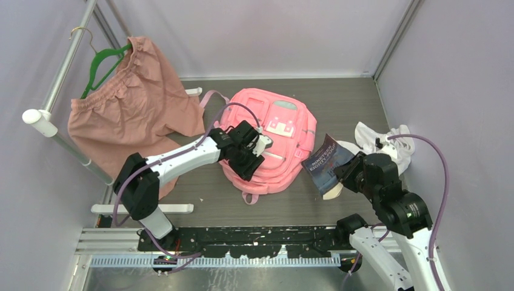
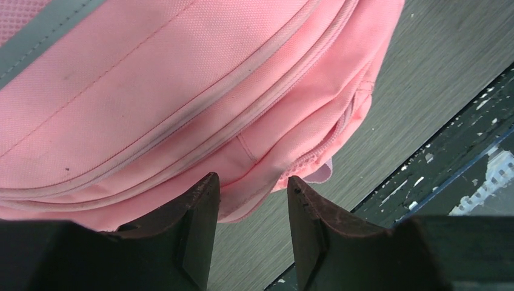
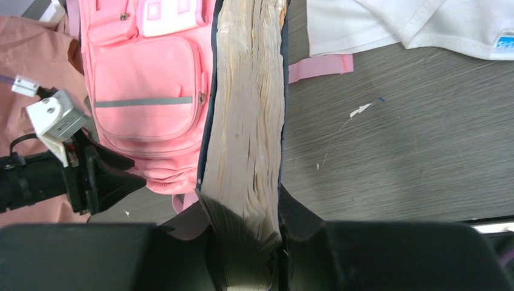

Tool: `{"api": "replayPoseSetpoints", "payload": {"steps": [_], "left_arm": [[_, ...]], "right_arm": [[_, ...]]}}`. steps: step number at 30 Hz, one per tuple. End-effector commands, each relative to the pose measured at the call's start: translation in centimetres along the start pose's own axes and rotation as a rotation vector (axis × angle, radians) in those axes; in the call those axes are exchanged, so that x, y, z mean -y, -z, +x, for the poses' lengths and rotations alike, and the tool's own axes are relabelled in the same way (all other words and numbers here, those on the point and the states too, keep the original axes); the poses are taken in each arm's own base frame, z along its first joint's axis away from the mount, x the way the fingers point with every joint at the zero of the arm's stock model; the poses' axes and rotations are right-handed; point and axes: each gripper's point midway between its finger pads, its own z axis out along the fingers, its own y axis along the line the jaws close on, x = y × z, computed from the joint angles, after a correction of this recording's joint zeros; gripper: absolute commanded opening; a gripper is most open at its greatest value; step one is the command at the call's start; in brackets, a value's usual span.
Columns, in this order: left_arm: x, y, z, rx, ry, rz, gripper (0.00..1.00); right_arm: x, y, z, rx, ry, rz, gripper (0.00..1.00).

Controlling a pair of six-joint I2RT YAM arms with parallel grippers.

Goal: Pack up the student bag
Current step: Place the book in the student bag.

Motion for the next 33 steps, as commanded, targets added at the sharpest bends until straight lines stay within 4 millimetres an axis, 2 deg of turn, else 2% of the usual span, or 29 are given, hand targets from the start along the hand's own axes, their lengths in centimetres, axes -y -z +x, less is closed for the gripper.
{"api": "replayPoseSetpoints", "payload": {"steps": [1, 6, 13, 16, 19, 20, 21, 26, 29, 33], "left_arm": [[-0.5, 0.0, -1.2, 0.023, -0.019, -0.022, 0.46], [-0.4, 0.5, -1.8, 0.055, -0.041, -0.018, 0.46], [-0.9, -0.9, -0.8, -0.010, -0.070, -0.022, 0.44], [-1.0, -1.3, -0.6, -0.026, -0.057, -0.021, 0.35], [-1.2, -1.0, -0.6, -0.050, -0.038, -0.041, 0.09], [-1.3, -0.7, -0.6, -0.064, -0.033, -0.050, 0.02], [-1.4, -0.5, -0.6, -0.079, -0.031, -0.058, 0.00], [-1.1, 2.1, -2.1, -0.051, -0.033, -0.063, 0.00], [-0.5, 5.0, -4.3, 0.075, -0.050, -0.059, 0.00], [-0.5, 8.9, -7.2, 0.283, 0.016, -0.063, 0.00]], "right_arm": [[-4.3, 0.8, -3.6, 0.120, -0.050, -0.169, 0.01], [-4.3, 1.0, -3.7, 0.125, -0.045, -0.175, 0.01], [-4.6, 0.8, -3.5, 0.117, -0.058, -0.186, 0.01], [-4.6, 0.8, -3.6, 0.118, -0.058, -0.187, 0.01], [-4.6, 0.8, -3.6, 0.116, -0.059, -0.185, 0.01], [-4.7, 0.7, -3.5, 0.113, -0.058, -0.187, 0.01], [-4.7, 0.7, -3.4, 0.110, -0.058, -0.188, 0.01], [-4.5, 0.4, -3.2, 0.093, -0.032, -0.172, 0.01], [-4.6, 0.6, -3.0, 0.076, 0.005, -0.176, 0.01], [-6.5, 1.6, -1.9, -0.007, 0.109, -0.288, 0.01]]}}
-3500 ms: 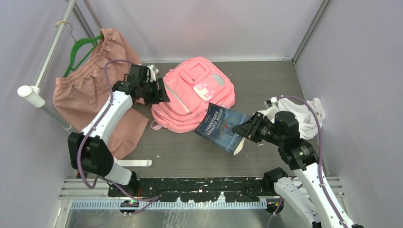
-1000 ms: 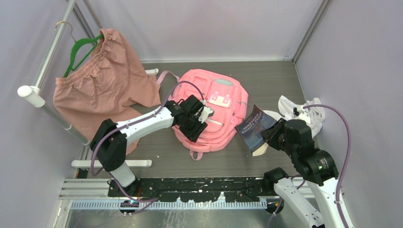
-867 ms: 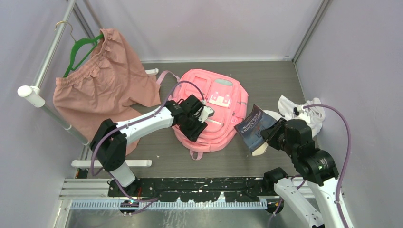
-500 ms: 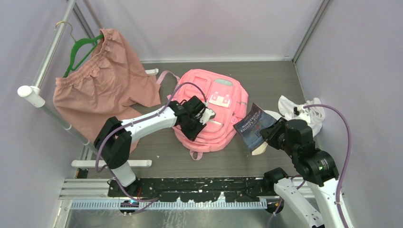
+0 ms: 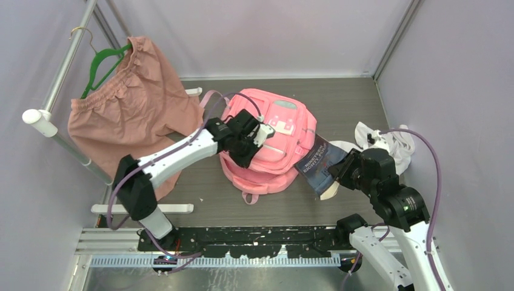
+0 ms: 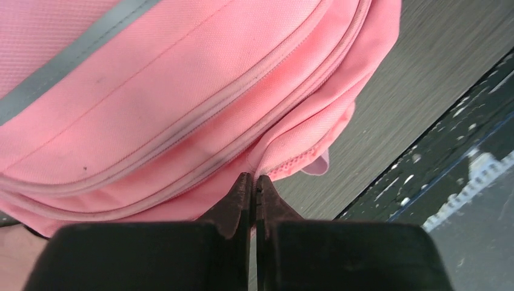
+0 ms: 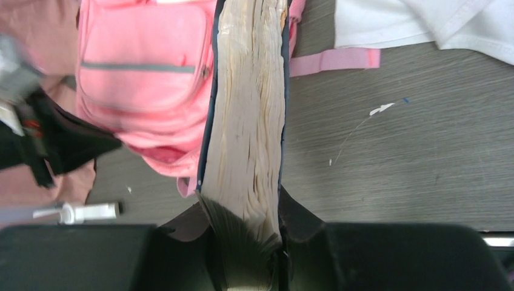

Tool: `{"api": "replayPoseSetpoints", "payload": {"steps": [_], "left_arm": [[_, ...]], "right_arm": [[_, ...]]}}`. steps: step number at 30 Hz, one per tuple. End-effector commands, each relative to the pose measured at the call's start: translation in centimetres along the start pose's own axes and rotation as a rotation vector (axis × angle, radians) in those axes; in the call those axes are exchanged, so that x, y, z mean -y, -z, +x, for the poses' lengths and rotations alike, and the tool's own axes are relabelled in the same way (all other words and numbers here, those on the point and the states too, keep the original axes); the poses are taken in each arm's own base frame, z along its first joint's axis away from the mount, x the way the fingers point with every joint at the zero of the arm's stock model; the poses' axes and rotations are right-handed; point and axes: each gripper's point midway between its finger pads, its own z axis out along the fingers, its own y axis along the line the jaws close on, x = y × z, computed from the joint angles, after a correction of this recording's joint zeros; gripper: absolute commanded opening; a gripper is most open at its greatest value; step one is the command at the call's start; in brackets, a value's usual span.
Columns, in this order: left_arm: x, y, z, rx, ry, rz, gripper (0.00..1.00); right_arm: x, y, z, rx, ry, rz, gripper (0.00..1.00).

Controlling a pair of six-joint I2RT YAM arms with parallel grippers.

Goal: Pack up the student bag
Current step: Place the book in the student bag.

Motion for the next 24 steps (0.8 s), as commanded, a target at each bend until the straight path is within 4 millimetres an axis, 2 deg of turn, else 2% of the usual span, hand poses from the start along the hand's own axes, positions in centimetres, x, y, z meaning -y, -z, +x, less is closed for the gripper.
{"api": "replayPoseSetpoints", "payload": {"steps": [1, 6, 9, 12, 17, 24], "left_arm": [[-0.3, 7.7, -5.5, 0.347, 0.072, -0.011, 0.00], [-0.7, 10.8, -8.2, 0.483, 0.185, 0.123, 0.00], [-1.1, 11.0, -9.2, 0.486, 0.221, 0.126, 0.00], [-1.3, 10.8, -10.1, 0.482, 0.247, 0.128, 0.00], [-0.3, 11.5, -12.3, 0.539, 0.272, 0.203, 0.00], [1.3, 12.0, -15.2, 0.568, 0.305, 0.321, 0.00]], "right_arm": [[-5.7, 2.6, -2.1, 0.021, 0.121, -0.273, 0.01], [-9.3, 4.4, 1.1, -0.168, 0.225, -0.519, 0.01], [-10.7, 4.2, 3.3, -0.301, 0.211, -0.634, 0.01], [-12.3, 5.3, 4.3, -0.363, 0.196, -0.772, 0.01], [-12.8, 6.9, 5.3, -0.422, 0.201, -0.870, 0.01], [-12.7, 6.0, 6.7, -0.498, 0.148, -0.889, 0.01]]}}
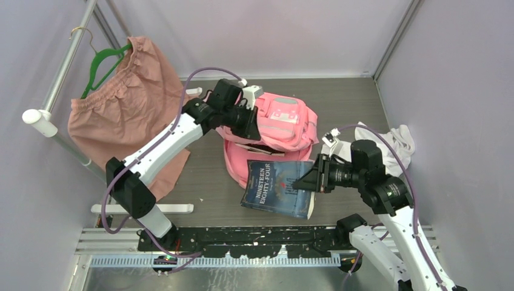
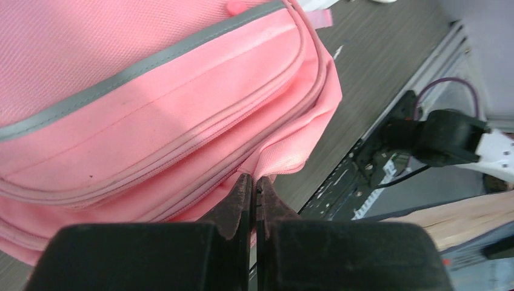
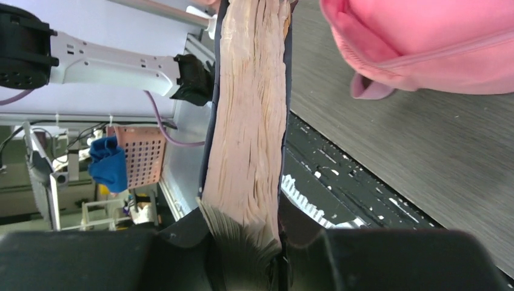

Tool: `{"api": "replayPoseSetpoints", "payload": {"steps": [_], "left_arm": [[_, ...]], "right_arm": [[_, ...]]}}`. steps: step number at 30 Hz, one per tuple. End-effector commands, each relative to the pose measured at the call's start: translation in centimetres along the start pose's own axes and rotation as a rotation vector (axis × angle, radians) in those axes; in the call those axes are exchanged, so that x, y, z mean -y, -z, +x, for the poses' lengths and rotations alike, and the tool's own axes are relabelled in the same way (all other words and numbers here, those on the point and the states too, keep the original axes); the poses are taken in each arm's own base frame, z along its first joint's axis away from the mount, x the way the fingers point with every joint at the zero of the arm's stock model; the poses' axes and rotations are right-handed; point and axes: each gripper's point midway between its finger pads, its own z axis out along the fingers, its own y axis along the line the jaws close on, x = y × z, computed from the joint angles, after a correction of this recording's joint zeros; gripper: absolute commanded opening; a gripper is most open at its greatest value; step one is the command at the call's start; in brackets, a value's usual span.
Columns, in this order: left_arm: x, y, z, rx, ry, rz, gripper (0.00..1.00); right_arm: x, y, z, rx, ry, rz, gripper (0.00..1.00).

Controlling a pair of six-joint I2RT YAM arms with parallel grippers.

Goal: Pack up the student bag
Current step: Place the book in the student bag.

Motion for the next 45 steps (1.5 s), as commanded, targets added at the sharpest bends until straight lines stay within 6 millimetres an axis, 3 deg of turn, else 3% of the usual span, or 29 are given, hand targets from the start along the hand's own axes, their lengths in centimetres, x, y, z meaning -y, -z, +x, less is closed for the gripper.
{"api": "replayPoseSetpoints", "payload": {"steps": [1, 5, 8, 12, 16, 25, 30, 33, 38, 45], "left_arm": [[4.8, 1.3, -6.0, 0.185, -0.012, 0.175, 0.00], [6.0, 1.6, -7.1, 0.217, -0.013, 0.202, 0.00], [6.9, 2.7, -7.7, 0.231, -0.021, 0.231, 0.00], [7.9, 4.2, -8.3, 0.280, -0.040, 0.261, 0.00], [7.5, 4.1, -7.7, 0.252, -0.038, 0.241, 0.00], [8.4, 4.6, -7.1, 0.258, -0.051, 0.297, 0.00], [8.7, 3.9, -6.6, 0.230, -0.026, 0.330, 0.00], [8.8, 3.9, -6.5, 0.225, -0.022, 0.342, 0.00], [9.3, 4.7, -6.6, 0.232, -0.042, 0.355, 0.00], [10.1, 4.9, -6.4, 0.234, -0.022, 0.409, 0.00]], "right_arm": [[-3.5, 0.2, -0.4, -0.005, 0.058, -0.199, 0.01], [-3.6, 0.1, -0.1, -0.011, 0.062, -0.214, 0.01], [-2.4, -0.6, -0.6, 0.003, 0.038, -0.170, 0.01], [-0.4, -2.2, -2.6, 0.094, -0.030, -0.093, 0.01], [-0.1, -3.2, -4.4, 0.180, -0.113, -0.117, 0.01], [5.6, -5.2, -5.7, 0.296, -0.352, 0.076, 0.01], [6.3, -5.3, -8.6, 0.488, -0.485, 0.009, 0.01], [4.3, -4.3, -11.8, 0.632, -0.485, -0.136, 0.01], [3.9, -3.1, -14.7, 0.743, -0.436, -0.102, 0.01], [7.7, -3.4, -16.9, 0.877, -0.429, 0.039, 0.01]]}}
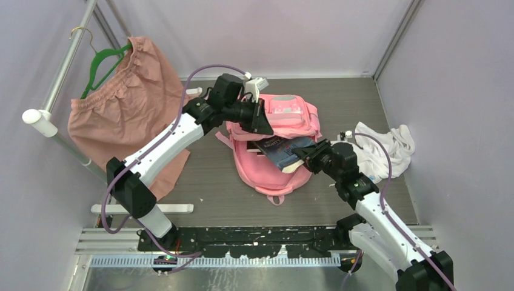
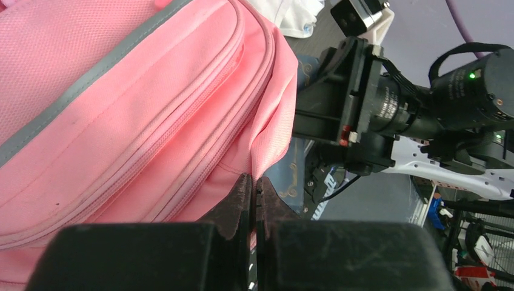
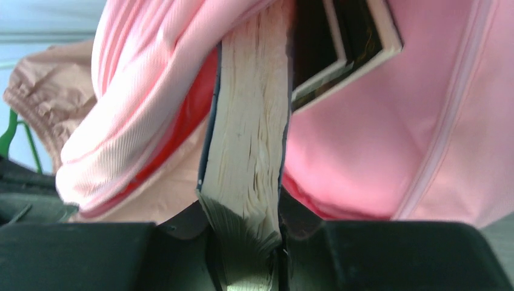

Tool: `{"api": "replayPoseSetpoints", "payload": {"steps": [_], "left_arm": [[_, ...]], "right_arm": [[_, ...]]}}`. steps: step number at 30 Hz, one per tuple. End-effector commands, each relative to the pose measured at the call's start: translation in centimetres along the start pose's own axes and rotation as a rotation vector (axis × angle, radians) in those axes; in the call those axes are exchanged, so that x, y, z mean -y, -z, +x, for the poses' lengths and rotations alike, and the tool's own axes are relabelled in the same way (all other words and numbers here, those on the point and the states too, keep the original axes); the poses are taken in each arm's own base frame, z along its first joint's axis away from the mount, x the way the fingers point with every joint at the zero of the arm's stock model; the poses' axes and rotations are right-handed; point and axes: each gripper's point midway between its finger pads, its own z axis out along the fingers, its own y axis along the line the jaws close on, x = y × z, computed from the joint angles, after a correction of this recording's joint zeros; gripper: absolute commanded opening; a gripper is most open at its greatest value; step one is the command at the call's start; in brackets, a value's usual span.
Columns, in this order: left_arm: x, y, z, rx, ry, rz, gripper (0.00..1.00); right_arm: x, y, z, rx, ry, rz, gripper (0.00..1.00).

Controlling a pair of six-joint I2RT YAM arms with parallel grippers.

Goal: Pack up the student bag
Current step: Place the book in the student bag.

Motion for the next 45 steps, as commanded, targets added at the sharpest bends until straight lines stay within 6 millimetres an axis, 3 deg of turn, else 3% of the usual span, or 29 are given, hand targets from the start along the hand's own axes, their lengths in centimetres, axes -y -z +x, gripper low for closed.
{"api": "replayPoseSetpoints", "payload": {"steps": [1, 4, 9, 19, 33, 34, 36, 37, 39, 45], "left_arm": [[5.7, 3.1, -2.6, 0.111, -0.065, 0.195, 0.00], [5.6, 2.8, -2.1, 0.099, -0.054, 0.199, 0.00], [5.3, 2.6, -1.7, 0.083, -0.048, 0.195, 0.00], [5.6, 2.4, -1.7, 0.086, -0.025, 0.217, 0.00], [6.0, 2.9, -1.9, 0.101, -0.028, 0.223, 0.00], [6.0, 3.0, -1.9, 0.101, -0.028, 0.223, 0.00], [6.0, 2.8, -1.9, 0.098, -0.022, 0.225, 0.00], [6.0, 2.8, -1.9, 0.097, -0.019, 0.225, 0.00], [5.9, 2.7, -1.8, 0.098, -0.019, 0.225, 0.00], [5.7, 2.6, -1.6, 0.099, -0.019, 0.221, 0.00]], "right_arm": [[-7.0, 0.1, -6.2, 0.303, 0.049, -0.230, 0.01], [-6.5, -0.9, -7.2, 0.367, 0.070, -0.274, 0.01], [-3.5, -3.0, -7.5, 0.393, 0.048, -0.206, 0.01], [1.1, -4.0, -8.5, 0.525, -0.045, -0.011, 0.01], [-2.2, -9.6, -6.6, 0.547, -0.018, -0.042, 0.01], [-2.1, -10.1, -6.4, 0.538, -0.012, -0.026, 0.09], [-1.7, -10.8, -6.0, 0.518, 0.001, 0.005, 0.52], [-1.7, -10.9, -5.7, 0.505, 0.003, 0.005, 0.63], [-1.2, -10.4, -5.4, 0.491, 0.005, 0.005, 0.72], [0.2, -6.7, -4.3, 0.436, 0.051, 0.041, 0.83]]}}
